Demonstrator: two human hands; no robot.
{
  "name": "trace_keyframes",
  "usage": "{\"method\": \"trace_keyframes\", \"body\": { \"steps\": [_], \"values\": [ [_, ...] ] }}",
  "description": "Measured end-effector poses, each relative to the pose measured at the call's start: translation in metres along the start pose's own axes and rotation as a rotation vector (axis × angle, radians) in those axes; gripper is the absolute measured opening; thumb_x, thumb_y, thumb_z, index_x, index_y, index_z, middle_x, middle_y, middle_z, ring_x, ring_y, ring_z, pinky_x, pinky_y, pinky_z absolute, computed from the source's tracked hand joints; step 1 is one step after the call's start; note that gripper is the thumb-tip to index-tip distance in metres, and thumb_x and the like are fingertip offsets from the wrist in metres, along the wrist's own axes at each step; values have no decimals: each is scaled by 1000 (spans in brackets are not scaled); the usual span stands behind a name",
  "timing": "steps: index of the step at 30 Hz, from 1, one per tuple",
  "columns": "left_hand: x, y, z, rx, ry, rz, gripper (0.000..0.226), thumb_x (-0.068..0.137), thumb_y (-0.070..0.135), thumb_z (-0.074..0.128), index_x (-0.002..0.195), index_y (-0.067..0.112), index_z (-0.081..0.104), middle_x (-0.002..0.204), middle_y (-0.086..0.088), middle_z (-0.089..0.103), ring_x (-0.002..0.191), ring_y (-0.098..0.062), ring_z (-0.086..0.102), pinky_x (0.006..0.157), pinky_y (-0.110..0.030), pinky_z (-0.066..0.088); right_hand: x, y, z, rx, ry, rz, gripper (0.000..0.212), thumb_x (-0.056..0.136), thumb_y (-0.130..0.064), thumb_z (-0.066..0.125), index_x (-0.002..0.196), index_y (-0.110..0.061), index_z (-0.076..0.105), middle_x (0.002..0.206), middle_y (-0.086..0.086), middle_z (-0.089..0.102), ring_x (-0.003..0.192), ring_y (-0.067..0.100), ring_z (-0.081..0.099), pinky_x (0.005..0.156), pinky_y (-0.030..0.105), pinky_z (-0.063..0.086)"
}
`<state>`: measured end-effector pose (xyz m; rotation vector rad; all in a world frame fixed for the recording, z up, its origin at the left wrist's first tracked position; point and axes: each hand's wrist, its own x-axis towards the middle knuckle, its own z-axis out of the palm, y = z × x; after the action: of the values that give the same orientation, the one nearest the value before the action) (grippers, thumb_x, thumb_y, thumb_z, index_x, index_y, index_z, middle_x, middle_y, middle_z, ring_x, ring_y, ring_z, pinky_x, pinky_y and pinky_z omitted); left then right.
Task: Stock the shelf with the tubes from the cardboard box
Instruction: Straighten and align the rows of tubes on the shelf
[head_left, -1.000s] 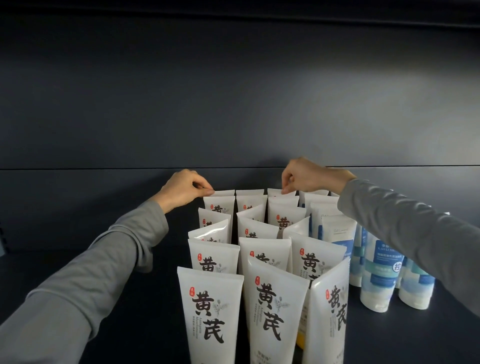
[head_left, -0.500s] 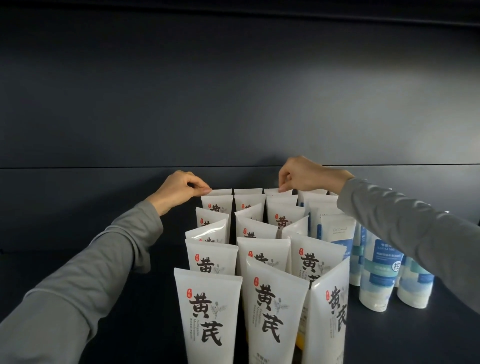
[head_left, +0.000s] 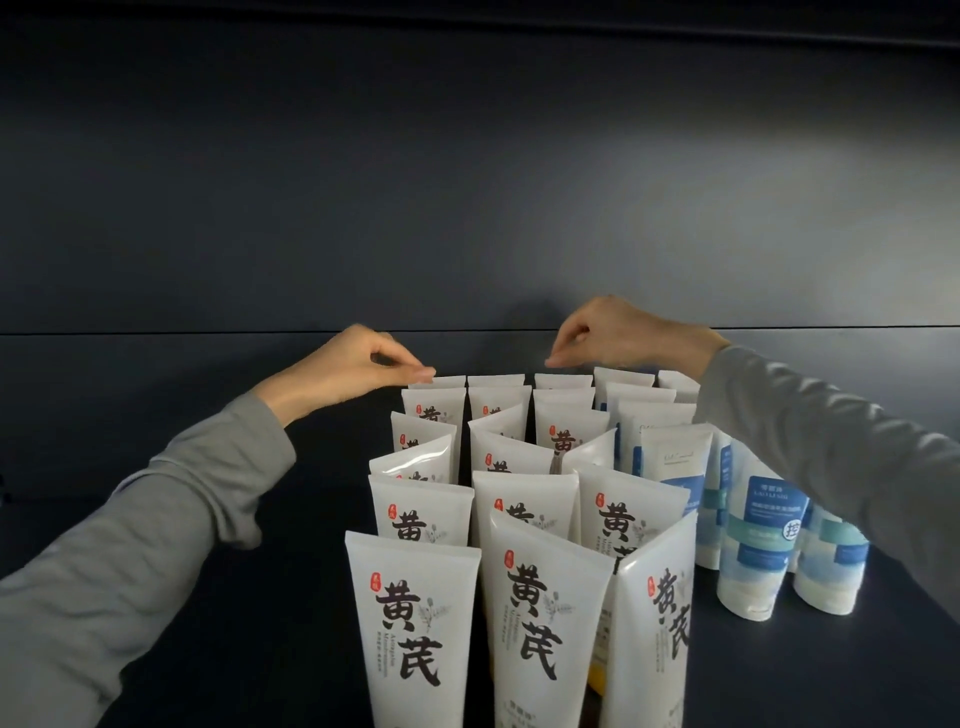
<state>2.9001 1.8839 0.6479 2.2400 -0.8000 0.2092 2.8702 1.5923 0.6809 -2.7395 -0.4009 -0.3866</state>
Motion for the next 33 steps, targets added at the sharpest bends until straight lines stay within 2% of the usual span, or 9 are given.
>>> {"method": "trace_keyframes", "body": {
  "steps": [4, 10, 12, 14, 16, 17, 21, 24, 33],
  "values": [
    [-21, 4, -11, -9, -183, -1, 36, 61, 58, 63, 85, 35, 75, 88, 17, 67, 92, 4, 60, 87, -20, 43, -17, -27, -2, 143, -108, -72, 16, 81, -38, 70, 86, -24, 75, 87, -14, 71, 85, 2, 64, 77, 16, 47],
    [-37, -2, -10, -86, -211, 0, 22, 63, 43, 69, 79, 30, 75, 83, 11, 68, 86, -2, 63, 81, -17, 45, -30, -51, 14, 137, -262, -158, 23, 79, -36, 73, 93, -18, 75, 103, 22, 67, 98, 38, 58, 94, 48, 47],
    [-40, -3, -8, -103, -175, 18, 15, 64, 38, 70, 77, 31, 75, 81, 11, 66, 82, -2, 63, 77, -15, 47, -29, -54, 18, 123, -250, -154, 23, 78, -35, 74, 92, -16, 75, 100, 23, 66, 84, 35, 58, 82, 42, 49],
    [-41, -2, -5, -116, -130, 43, 9, 65, 35, 70, 73, 34, 75, 77, 13, 64, 71, 0, 60, 69, -10, 46, -29, -54, 19, 117, -243, -141, 20, 78, -34, 74, 87, -16, 75, 86, 20, 67, 67, 18, 49, 68, 31, 41],
    [-41, -1, -2, -110, -90, 69, 6, 65, 35, 70, 70, 36, 74, 73, 16, 62, 59, 2, 52, 60, -8, 42, -29, -54, 20, 126, -233, -135, 16, 78, -31, 75, 80, -16, 73, 60, 6, 58, 53, 3, 41, 60, 22, 36],
    [-41, -1, 0, -101, -70, 78, 6, 65, 38, 70, 70, 38, 74, 73, 18, 61, 56, 2, 49, 57, -8, 40, -29, -54, 20, 126, -222, -136, 16, 77, -31, 76, 78, -15, 73, 57, 0, 53, 49, 4, 38, 58, 20, 35],
    [-39, -1, 7, -73, 12, 101, 10, 63, 43, 68, 70, 37, 72, 73, 21, 60, 52, 0, 45, 54, -9, 38, -29, -52, 23, 95, -174, -143, 16, 78, -32, 75, 76, -16, 71, 64, -4, 61, 54, 2, 47, 60, 15, 39],
    [-39, -3, 10, -55, 59, 122, 17, 64, 43, 67, 75, 31, 72, 74, 21, 59, 51, 0, 44, 54, -9, 38, -30, -51, 22, 97, -173, -147, 16, 80, -28, 74, 69, -21, 66, 44, -22, 53, 47, -8, 48, 48, 4, 33],
    [-40, -8, 13, -22, 119, 107, 4, 72, 34, 69, 75, 34, 69, 80, 9, 58, 56, 5, 48, 55, -7, 38, -28, -49, 24, 77, -147, -132, 16, 81, -30, 73, 72, -18, 68, 53, -15, 53, 52, 1, 46, 57, 13, 37]
  ]
}}
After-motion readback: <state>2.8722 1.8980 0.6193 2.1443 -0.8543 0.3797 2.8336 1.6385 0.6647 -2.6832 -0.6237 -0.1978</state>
